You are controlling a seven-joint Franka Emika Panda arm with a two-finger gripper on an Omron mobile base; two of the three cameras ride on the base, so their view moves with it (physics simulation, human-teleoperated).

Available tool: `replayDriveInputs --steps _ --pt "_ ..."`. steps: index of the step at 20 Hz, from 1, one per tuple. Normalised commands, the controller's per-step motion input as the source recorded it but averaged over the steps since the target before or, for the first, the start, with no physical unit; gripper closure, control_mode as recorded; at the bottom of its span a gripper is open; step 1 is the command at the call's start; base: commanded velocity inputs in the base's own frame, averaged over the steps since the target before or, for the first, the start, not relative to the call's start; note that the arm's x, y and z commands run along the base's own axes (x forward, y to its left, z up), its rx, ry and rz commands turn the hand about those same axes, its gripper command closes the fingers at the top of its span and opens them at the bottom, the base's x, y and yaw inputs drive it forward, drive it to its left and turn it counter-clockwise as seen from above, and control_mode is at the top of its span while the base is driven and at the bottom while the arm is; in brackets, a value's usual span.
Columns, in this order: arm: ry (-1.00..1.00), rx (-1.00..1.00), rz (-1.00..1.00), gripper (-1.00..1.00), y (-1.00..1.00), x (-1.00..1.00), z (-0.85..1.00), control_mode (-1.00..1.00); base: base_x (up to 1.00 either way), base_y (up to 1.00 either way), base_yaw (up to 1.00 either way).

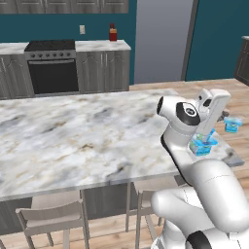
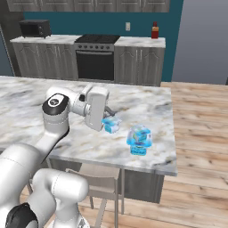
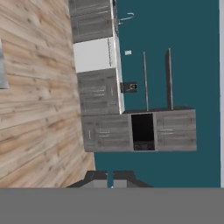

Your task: Stack the yogurt containers by placing the smaller containers on top of the larger containers.

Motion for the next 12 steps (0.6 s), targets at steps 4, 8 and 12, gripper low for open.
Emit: replayDriveInputs --steps 4,8,12 --pt "0.00 0.00 0.00 1.00 0.00 0.03 -0.03 -1.00 0.00 0.00 0.00" --pt "0.00 0.00 0.00 1.00 0.00 0.07 -0.03 -1.00 0.00 0.00 0.00" --pt "0.00 0.00 0.00 1.00 0.00 0.04 -0.04 -1.00 0.00 0.00 0.00"
